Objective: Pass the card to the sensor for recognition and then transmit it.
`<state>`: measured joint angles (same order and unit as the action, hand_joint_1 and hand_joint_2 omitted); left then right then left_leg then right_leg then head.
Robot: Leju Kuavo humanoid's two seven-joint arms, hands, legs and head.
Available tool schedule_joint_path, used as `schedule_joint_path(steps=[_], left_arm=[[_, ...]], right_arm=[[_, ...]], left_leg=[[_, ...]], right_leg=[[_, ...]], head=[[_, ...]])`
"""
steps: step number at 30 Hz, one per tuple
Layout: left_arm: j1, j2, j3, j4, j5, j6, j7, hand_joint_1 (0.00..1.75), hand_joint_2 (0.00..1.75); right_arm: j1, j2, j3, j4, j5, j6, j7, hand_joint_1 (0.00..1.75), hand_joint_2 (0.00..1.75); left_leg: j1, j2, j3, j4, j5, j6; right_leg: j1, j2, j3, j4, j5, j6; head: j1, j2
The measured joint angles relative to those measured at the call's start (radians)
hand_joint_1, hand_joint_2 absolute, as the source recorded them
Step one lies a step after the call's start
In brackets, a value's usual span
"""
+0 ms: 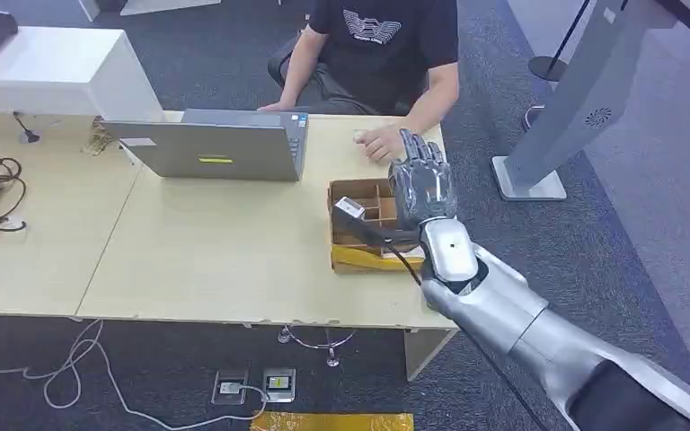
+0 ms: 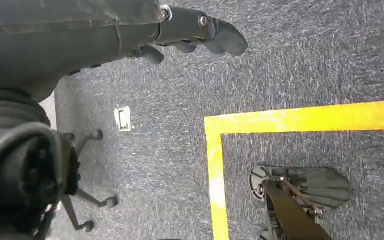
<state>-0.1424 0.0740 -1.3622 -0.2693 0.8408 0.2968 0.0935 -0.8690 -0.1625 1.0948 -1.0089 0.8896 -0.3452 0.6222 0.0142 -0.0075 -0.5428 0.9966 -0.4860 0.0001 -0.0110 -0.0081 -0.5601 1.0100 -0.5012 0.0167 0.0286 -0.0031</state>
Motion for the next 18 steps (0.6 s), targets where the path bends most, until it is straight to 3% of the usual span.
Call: schedule_joint_path(steps=[18], left_arm=[[-0.003,-0.006,0.000,-0.001,-0.019,-0.004,-0.004,0.00,0.00]], right_arm=[[0.015,-0.019,-0.007,-0.096,-0.007,0.068,0.039,1.75,1.75]], left_leg=[[0.000,0.000,0.000,0.000,0.000,0.000]], right_leg=[[0.000,0.000,0.000,0.000,0.000,0.000]], head=[[0.000,0.000]])
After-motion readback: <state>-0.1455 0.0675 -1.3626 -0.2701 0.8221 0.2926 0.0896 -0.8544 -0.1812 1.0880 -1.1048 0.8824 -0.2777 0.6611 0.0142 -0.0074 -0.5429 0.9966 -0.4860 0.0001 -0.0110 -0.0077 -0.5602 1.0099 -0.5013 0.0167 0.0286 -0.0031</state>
